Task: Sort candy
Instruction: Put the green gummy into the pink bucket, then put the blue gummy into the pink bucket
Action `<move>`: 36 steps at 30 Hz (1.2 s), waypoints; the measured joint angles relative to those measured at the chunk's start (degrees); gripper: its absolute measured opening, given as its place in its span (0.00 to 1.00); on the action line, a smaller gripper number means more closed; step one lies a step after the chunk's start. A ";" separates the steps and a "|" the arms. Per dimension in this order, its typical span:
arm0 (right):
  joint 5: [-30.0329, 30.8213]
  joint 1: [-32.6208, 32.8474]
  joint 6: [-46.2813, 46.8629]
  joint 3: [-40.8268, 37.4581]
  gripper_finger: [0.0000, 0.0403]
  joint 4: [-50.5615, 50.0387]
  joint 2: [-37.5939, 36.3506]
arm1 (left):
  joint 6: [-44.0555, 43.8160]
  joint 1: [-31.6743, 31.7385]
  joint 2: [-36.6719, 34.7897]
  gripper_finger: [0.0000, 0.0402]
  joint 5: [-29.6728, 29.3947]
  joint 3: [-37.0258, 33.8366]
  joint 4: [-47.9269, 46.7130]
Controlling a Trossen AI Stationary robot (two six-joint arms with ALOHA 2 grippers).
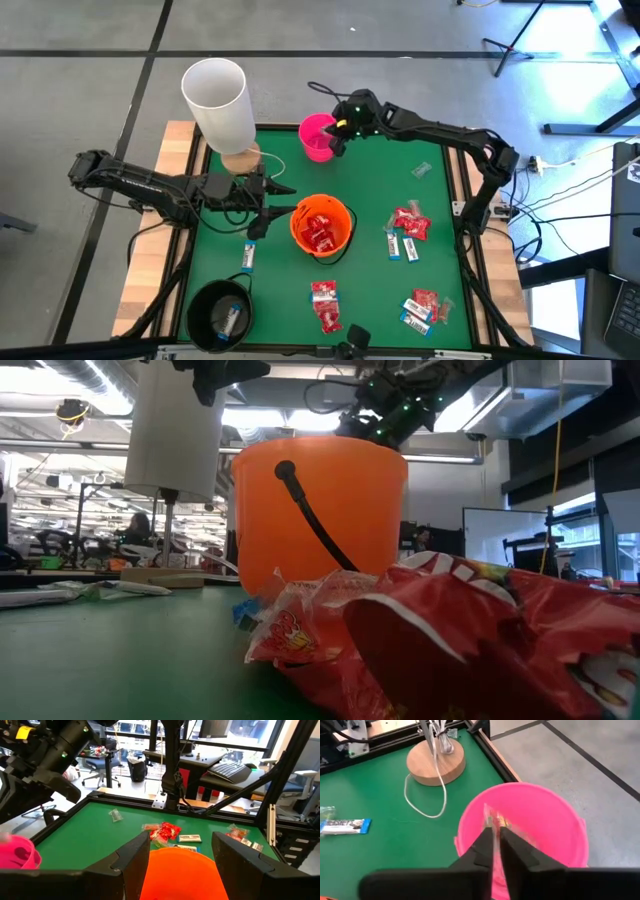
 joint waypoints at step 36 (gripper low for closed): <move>28.03 6.10 34.37 -40.94 0.53 -32.52 -42.29 | 0.61 -0.35 0.01 0.51 -0.02 0.00 -0.46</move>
